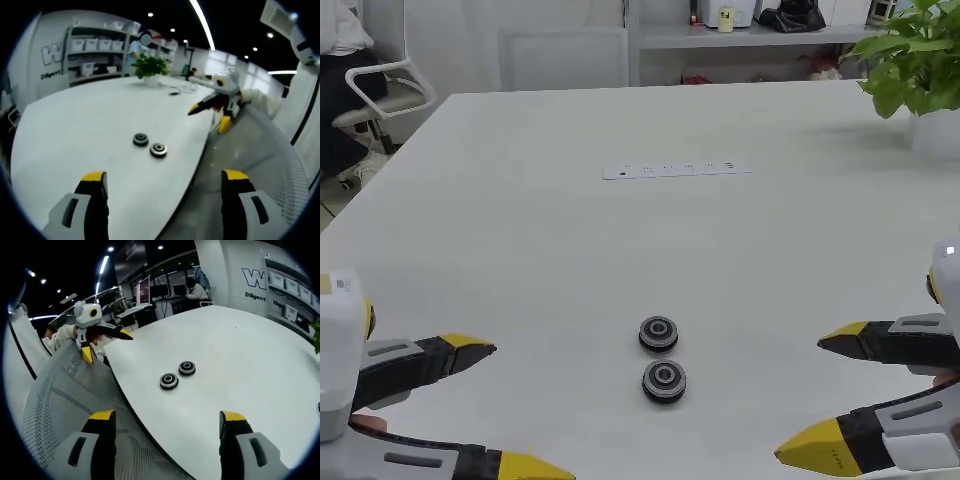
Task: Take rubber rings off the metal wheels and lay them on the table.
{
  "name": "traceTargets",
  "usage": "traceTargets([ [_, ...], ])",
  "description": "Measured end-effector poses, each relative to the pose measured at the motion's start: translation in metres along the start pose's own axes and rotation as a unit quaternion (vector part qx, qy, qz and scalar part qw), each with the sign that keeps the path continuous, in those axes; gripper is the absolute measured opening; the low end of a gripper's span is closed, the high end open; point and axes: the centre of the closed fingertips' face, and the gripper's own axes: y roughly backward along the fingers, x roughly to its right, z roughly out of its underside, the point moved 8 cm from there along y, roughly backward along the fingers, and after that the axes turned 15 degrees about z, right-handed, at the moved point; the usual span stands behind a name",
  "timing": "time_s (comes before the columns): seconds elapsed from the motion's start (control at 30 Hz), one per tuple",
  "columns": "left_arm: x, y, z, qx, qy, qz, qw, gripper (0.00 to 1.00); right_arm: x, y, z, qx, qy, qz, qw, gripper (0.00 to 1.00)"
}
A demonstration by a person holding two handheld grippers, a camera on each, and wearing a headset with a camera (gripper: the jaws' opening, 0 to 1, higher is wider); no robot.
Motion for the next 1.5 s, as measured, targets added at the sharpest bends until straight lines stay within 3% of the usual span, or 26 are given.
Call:
traceTargets([
  [0.7,0.001,-0.001,-0.001,0.001,-0.003,0.003,1.0000,0.96,0.004,0.000,0.001,-0.001,-0.006,0.008,1.0000,0.80],
  [1.03,0.006,-0.002,-0.007,-0.004,-0.023,0.012,0.9997,0.96,0.006,0.004,-0.004,0.021,-0.023,0.013,0.9994,0.80],
  [1.13,0.006,-0.001,-0.008,-0.016,-0.031,0.009,0.9994,0.96,0.006,0.007,-0.007,0.031,-0.023,0.010,0.9992,0.79],
  [1.5,0.012,0.005,-0.030,-0.011,-0.065,0.014,0.9977,0.94,0.010,0.014,-0.019,0.041,-0.015,0.013,0.9990,0.79],
])
